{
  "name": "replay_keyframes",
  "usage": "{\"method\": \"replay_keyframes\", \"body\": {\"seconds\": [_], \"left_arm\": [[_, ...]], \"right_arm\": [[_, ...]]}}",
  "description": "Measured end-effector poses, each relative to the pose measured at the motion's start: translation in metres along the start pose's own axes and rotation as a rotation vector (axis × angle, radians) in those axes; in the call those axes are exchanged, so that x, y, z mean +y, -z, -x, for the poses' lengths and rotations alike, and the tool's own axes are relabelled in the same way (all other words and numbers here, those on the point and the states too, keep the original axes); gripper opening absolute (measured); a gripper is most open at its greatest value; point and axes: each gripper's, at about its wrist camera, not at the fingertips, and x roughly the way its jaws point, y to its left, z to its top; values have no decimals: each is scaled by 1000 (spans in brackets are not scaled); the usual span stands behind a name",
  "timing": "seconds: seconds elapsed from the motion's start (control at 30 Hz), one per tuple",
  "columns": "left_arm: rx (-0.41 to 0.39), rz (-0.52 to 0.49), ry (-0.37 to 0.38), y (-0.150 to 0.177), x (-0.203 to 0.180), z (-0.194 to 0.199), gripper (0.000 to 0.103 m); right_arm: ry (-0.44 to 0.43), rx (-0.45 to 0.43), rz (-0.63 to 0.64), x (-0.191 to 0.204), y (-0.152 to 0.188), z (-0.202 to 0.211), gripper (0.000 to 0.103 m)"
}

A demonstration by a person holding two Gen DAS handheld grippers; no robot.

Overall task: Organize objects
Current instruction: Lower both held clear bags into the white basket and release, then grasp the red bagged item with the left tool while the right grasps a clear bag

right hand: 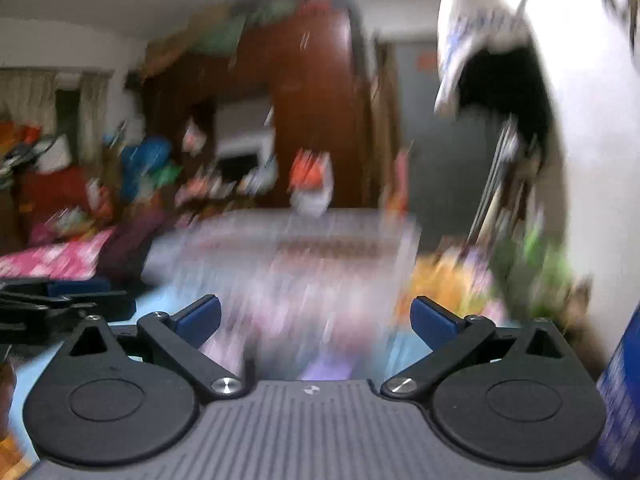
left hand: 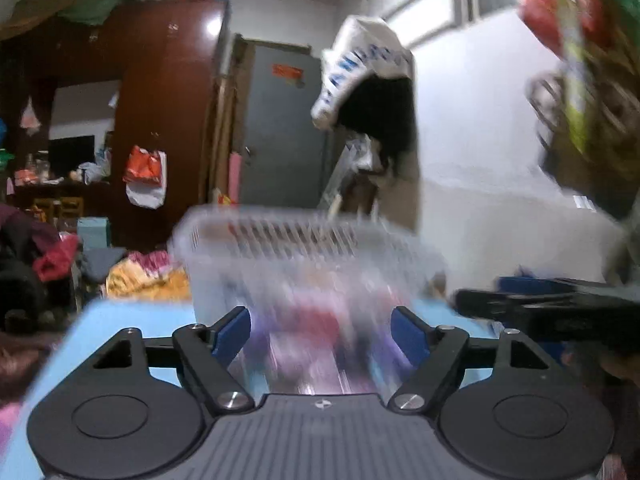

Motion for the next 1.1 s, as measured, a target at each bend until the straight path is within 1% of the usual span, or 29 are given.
{"method": "replay_keyframes", "body": {"seconds": [0.03, 0.07, 0.1, 0.17, 0.27, 0.3, 0.37, 0.43, 0.5, 0.53, 0.57, 0.6, 0.63, 0.67, 0.77, 0.83, 0.9, 1.0, 1.1], "left_arm": [[29, -12, 2, 21, -8, 7, 81], [53, -21, -2, 35, -15, 12, 81], [72, -22, 1, 47, -20, 18, 81], [71, -10, 24, 64, -24, 35, 81], [64, -24, 27, 74, -32, 43, 81], [69, -35, 32, 77, -34, 40, 81], [96, -33, 44, 77, -38, 29, 81], [114, -19, 46, 80, -40, 19, 80], [129, -6, 45, 82, -41, 13, 75], [130, -2, 52, 83, -42, 12, 73], [128, -5, 59, 84, -42, 11, 65], [126, -9, 65, 84, -42, 11, 56], [124, -6, 68, 84, -42, 11, 56], [118, -4, 71, 85, -41, 11, 54], [88, -2, 70, 82, -36, 15, 52], [63, 4, 65, 78, -32, 20, 52], [49, 11, 57, 75, -27, 23, 52], [39, 30, 40, 72, -19, 24, 52], [44, 48, 35, 72, -12, 23, 53]], "right_arm": [[-22, 34, -6, 1, 17, 1, 103], [-39, 64, -4, 4, 33, 2, 103], [-59, 76, -5, 7, 46, 4, 103], [-98, 70, -3, 11, 58, 10, 103], [-76, 99, 32, 18, 57, 4, 103], [-74, 126, 41, 19, 55, -2, 102], [-78, 177, 54, 22, 52, -12, 95], [-82, 190, 71, 26, 51, -14, 94], [-91, 199, 99, 34, 51, -15, 94], [-97, 207, 110, 34, 58, -12, 89], [-98, 222, 117, 34, 60, -13, 78], [-98, 242, 114, 32, 61, -16, 70], [-100, 250, 104, 31, 62, -16, 60], [-114, 251, 90, 28, 63, -15, 60], [-162, 208, 48, 20, 64, -7, 60], [-173, 172, 12, 15, 65, -3, 60], [-175, 127, -13, 11, 66, 4, 60], [-161, 66, -18, 11, 65, 11, 60], [-156, 43, -26, 10, 64, 13, 60]]}}
